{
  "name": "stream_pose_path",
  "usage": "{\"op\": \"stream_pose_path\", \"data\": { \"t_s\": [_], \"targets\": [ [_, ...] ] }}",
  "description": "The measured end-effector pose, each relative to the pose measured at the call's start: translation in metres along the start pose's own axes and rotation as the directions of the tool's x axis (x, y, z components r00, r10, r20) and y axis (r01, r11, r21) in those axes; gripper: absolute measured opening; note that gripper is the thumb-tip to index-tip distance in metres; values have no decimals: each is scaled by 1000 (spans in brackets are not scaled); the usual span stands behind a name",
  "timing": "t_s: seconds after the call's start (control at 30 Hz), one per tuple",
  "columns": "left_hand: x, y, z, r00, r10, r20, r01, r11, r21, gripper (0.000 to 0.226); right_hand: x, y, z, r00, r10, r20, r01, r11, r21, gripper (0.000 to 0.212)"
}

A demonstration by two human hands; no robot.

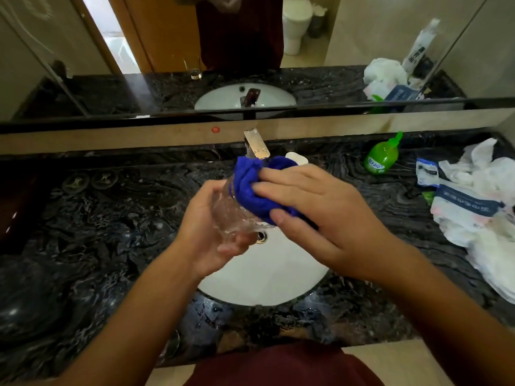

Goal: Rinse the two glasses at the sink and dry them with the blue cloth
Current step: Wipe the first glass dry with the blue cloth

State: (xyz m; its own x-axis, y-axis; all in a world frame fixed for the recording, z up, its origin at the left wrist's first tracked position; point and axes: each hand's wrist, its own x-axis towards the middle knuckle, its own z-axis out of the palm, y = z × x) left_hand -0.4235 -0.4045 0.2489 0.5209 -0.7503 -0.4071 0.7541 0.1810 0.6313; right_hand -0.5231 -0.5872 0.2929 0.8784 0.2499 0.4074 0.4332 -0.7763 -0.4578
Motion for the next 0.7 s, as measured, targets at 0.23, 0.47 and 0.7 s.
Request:
{"op": "stream_pose_path", "data": {
  "t_s": [0.23, 0.47, 0.7],
  "targets": [
    [1, -8, -2, 962, 154, -224, -52, 913, 404, 34, 9, -4, -2, 868, 65, 492, -38, 997, -66, 51],
    [5, -3, -6, 978, 151, -145, -85, 918, 387, 43, 19, 1, 3, 900, 93, 426, -108, 994, 12, 45],
    [1, -4, -16, 975, 163, -150, -140, 978, 152, 44, -2, 28, 0, 938, 337, 77, -299, 680, 669, 40]
  ]
}}
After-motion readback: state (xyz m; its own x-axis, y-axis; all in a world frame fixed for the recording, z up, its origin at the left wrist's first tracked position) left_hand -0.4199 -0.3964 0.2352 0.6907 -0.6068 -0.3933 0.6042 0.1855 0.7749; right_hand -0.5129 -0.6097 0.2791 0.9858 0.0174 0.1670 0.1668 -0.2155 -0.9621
